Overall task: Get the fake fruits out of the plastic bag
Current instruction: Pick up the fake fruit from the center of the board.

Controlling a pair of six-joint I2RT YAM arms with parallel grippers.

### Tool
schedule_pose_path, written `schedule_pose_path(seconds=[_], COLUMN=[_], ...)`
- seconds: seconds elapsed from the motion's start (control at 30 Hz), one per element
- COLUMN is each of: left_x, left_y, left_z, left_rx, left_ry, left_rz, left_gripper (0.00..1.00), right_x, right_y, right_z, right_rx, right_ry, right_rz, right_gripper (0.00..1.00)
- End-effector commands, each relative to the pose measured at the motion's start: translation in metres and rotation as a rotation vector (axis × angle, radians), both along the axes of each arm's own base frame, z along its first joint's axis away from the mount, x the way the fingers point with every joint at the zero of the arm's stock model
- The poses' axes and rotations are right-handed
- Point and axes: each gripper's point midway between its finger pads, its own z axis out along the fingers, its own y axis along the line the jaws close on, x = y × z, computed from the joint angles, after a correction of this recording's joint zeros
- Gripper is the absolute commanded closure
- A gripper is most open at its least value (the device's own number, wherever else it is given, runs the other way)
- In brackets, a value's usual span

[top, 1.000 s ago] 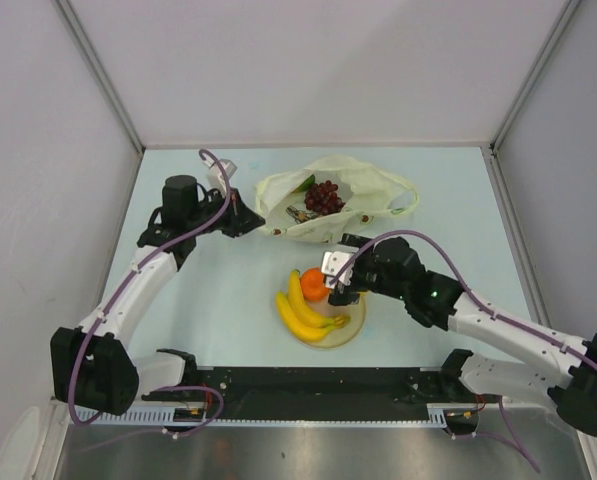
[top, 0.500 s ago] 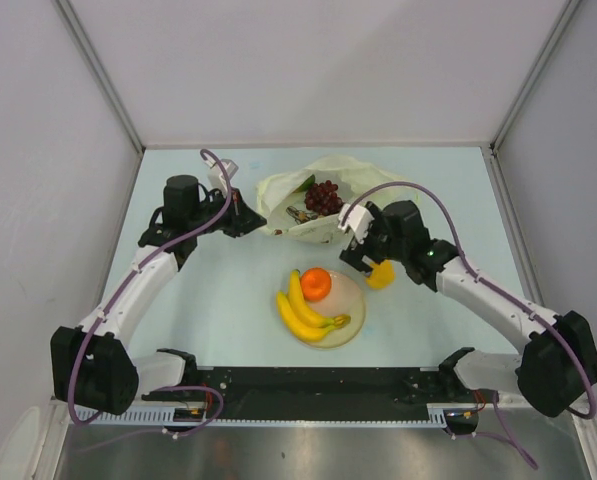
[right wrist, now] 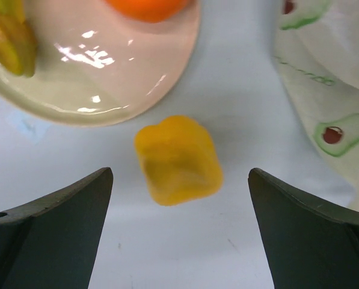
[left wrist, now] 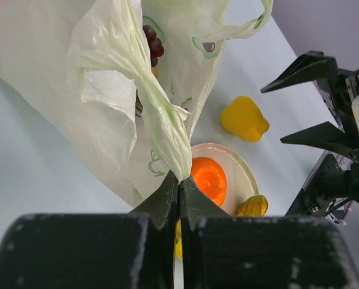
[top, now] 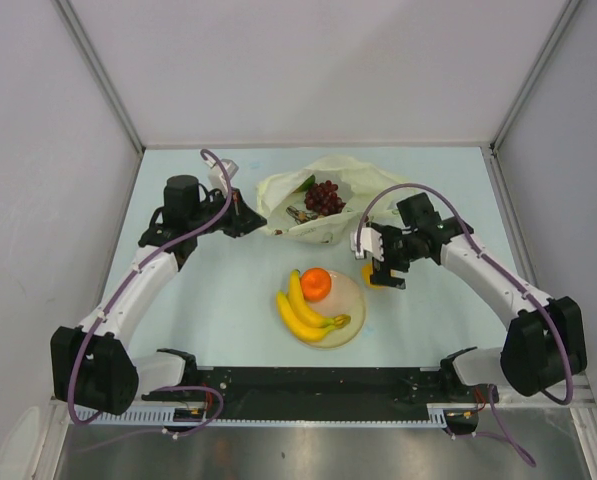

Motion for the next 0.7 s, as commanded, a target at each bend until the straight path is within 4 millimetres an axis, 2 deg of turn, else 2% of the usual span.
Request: schedule_pose_path(seconds=[0.0,0.1,0.2,0.23,0.3,0.37,0.47,0.5,0.67], left_x=[0.001,0.001,0.002,0.003,0.005,0.006,0.009,0.008,0.01], left_y=[-0.002,-0.001,-0.001,-0.001,-0.001,-0.002,-0.002,-0.003,-0.004], left_z=[0.009,0.009,0.007,0.006,0.005,0.005,0.005,0.005,0.003], left_rx=[0.007,0.011,0.014,0.014,0.015,0.016,0.017,0.017,0.012], left_ry=[-0.045,-0.05,-0.045,-0.045,-0.04,-0.04,-0.035,-0.035,-0.026], left_rz=[-0.015,-0.016,-0.013,-0.013,-0.012,-0.015,-0.012,-0.015,-0.015], left_gripper=[0.97,0.97,0.97,0.97,0.97,0.97,0.97,0.97,0.97], right_x=[-0.024,-0.026,-0.013,-0.002,0.008,0.012,0.006,-0.002,-0.035], right_y=[-0.001,-0.006,-0.001,0.002,0.007,0.01,0.017,0.019,0.037], right_z=[-0.007,-0.017,-0.022,-0.021,-0.027,-0.035,-0.039,-0.039,-0.04], right_rx=[-0.054,-0.082,-0.059,-0.048,-0.048,-0.054,-0.062,-0.063,-0.1], right_ry=[0.027,0.063,0.059,0.023,-0.002,0.003,0.012,0.037,0.095], right_rz=[0.215,0.222,0.185,0.177,0.19,0.199,0.254,0.272,0.369], right_gripper=[0.0,0.0,0.0,0.0,0.0,0.0,0.09,0.18,0.43])
